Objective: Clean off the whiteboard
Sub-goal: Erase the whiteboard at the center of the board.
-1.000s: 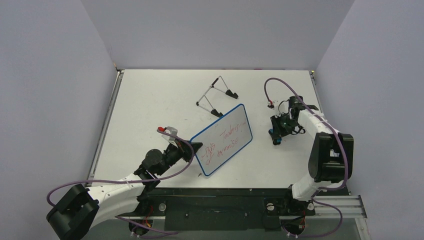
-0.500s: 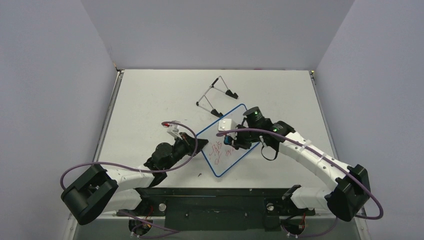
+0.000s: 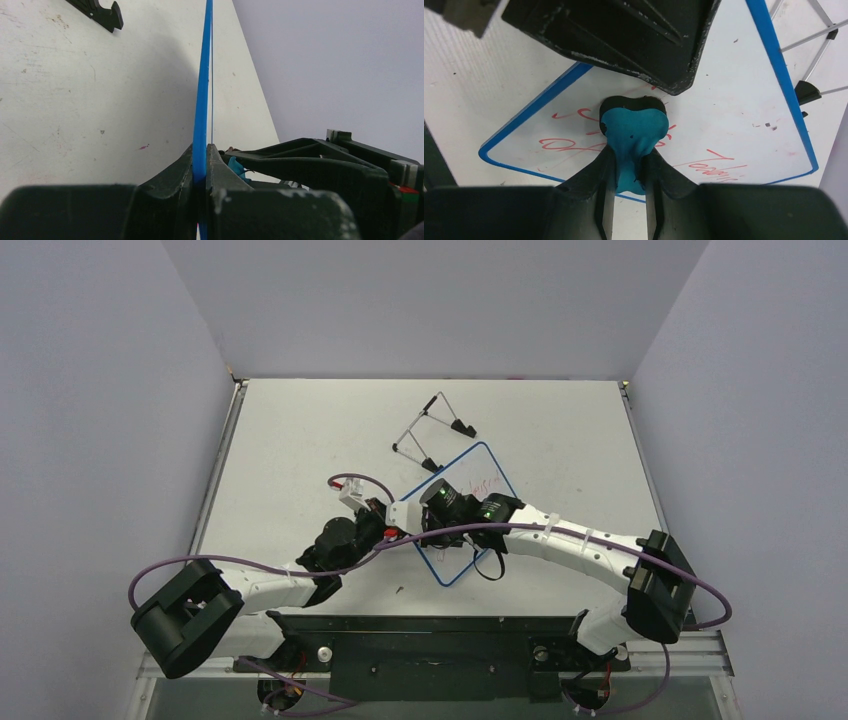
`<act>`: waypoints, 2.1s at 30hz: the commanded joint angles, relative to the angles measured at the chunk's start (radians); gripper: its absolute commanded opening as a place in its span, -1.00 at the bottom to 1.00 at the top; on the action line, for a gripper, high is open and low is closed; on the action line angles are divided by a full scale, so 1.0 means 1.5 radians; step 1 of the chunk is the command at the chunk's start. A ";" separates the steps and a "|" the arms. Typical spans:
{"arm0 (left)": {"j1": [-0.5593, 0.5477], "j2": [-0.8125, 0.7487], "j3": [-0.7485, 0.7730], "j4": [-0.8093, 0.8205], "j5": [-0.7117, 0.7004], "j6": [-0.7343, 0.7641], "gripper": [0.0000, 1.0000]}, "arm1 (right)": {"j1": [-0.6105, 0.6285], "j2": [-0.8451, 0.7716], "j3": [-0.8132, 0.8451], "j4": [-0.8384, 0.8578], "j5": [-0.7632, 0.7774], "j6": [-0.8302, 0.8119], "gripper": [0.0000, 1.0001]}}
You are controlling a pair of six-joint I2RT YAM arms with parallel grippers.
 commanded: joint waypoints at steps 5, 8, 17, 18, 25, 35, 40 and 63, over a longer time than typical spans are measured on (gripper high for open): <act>-0.010 -0.009 0.025 0.017 0.016 -0.002 -1.00 | -0.006 0.030 0.036 0.097 0.093 0.094 -1.00; -0.010 -0.006 0.023 0.025 0.018 -0.005 -1.00 | -0.018 0.032 0.045 0.101 0.060 0.130 -1.00; -0.010 -0.006 0.017 0.043 0.013 -0.010 -1.00 | 0.013 0.033 0.046 0.023 -0.152 0.077 -1.00; -0.010 -0.007 0.015 0.044 0.013 -0.010 -1.00 | 0.023 0.032 0.044 0.011 -0.160 0.062 -1.00; -0.008 -0.022 -0.004 0.053 0.008 -0.001 -1.00 | -0.026 0.044 0.038 0.041 -0.099 0.103 -1.00; 0.019 -0.061 -0.021 0.048 0.035 0.012 -1.00 | 0.005 -0.031 -0.073 0.012 -0.160 -0.063 -1.00; 0.022 -0.069 -0.020 0.041 0.048 0.011 -1.00 | 0.030 -0.030 -0.073 0.029 -0.118 -0.064 -1.00; 0.028 -0.059 -0.012 0.043 0.092 0.002 -1.00 | 0.059 -0.032 -0.069 0.100 -0.017 -0.021 -1.00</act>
